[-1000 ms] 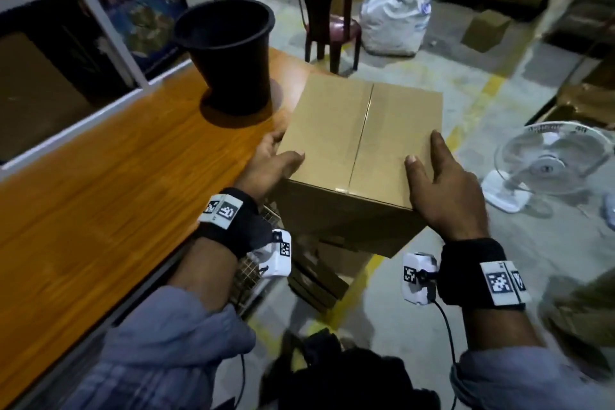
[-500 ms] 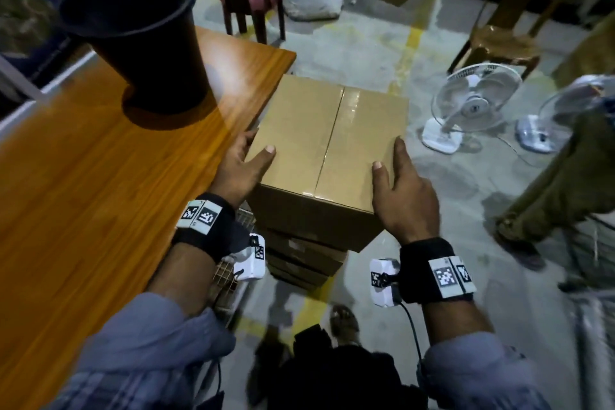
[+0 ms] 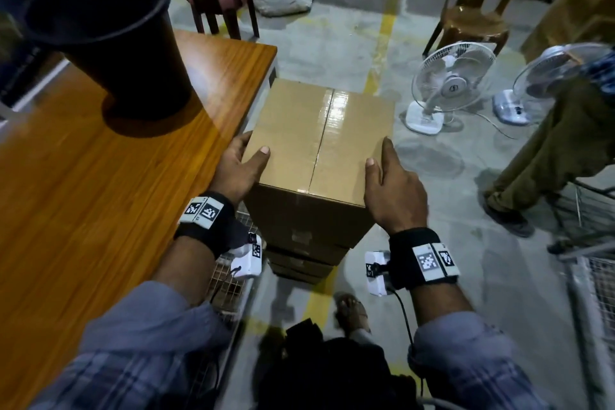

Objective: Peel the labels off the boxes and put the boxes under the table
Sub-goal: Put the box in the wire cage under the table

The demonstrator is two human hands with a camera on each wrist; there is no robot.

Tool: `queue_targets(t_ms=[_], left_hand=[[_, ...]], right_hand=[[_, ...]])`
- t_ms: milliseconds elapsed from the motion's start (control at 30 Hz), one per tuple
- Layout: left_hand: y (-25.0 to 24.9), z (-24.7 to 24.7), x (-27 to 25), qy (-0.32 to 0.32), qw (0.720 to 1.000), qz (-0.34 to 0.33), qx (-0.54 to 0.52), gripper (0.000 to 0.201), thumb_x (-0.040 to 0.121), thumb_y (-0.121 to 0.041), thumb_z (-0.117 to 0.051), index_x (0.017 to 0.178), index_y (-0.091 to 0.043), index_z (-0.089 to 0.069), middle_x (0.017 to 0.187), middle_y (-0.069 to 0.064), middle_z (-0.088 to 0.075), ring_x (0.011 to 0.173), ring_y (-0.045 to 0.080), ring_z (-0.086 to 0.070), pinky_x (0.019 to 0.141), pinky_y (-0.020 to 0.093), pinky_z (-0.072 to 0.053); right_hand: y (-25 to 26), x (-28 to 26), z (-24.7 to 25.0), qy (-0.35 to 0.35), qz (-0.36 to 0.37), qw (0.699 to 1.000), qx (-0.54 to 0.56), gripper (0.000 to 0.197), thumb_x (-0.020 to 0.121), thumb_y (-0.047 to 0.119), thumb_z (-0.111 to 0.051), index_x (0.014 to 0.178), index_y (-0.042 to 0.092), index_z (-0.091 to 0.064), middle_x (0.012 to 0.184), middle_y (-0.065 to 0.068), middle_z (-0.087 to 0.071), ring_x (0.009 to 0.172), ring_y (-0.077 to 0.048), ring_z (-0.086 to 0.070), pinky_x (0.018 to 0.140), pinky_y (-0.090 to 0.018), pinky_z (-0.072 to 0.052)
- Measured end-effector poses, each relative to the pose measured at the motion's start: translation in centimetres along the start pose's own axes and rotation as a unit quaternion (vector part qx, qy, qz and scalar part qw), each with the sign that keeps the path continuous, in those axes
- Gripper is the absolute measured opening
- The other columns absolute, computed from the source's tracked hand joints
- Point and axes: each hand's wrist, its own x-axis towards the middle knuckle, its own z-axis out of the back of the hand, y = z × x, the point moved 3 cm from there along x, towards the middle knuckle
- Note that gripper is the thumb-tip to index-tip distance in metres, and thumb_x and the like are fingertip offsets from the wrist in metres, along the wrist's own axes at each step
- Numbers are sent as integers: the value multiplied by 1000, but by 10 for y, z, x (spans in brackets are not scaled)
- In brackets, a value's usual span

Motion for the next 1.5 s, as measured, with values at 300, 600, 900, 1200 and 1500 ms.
queue_targets(t_ms=[300,600,900,1200,1500], left_hand=[[7,2,6,6,1000,-7,0,46,104,-25,-60,149,-21,-47,135,-1,-62,115,12,-63,83,28,-54],[6,2,9,13,999,-14,35,46,106,-28,-58,150,-24,-44,126,-13,-58,104,-4,-56,82,22,-50],[11,1,8,24,999,-16,39,51,100,-43,-62,148,-32,-47,133,-7,-64,120,15,-64,103,47,-55],[11,9,5,-12,998,-20,66,56,95,-48,-67,145,-30,-52,137,-5,-63,122,16,-62,102,48,-55],[-7,31,-9,-74,993,-73,54,38,101,-32,-66,138,-34,-57,125,-19,-62,115,5,-63,90,33,-57]], right_hand=[[2,0,-2,-8,9,1000,-15,61,110,52,-28,166,30,-20,105,-19,-70,99,-39,-65,87,-48,-55],[2,2,-5,-12,9,1000,-26,61,109,52,-27,165,30,-19,106,-20,-70,99,-39,-65,86,-48,-54],[-2,0,-5,-1,4,999,-38,62,110,52,-27,166,30,-16,109,-21,-69,101,-40,-65,86,-47,-53],[3,3,-4,48,1,996,-74,66,110,55,-24,167,28,-7,122,-21,-67,110,-40,-63,89,-48,-51],[14,3,6,39,4,997,-61,74,107,60,-30,166,23,-7,156,-20,-38,132,-42,-50,101,-51,-46]])
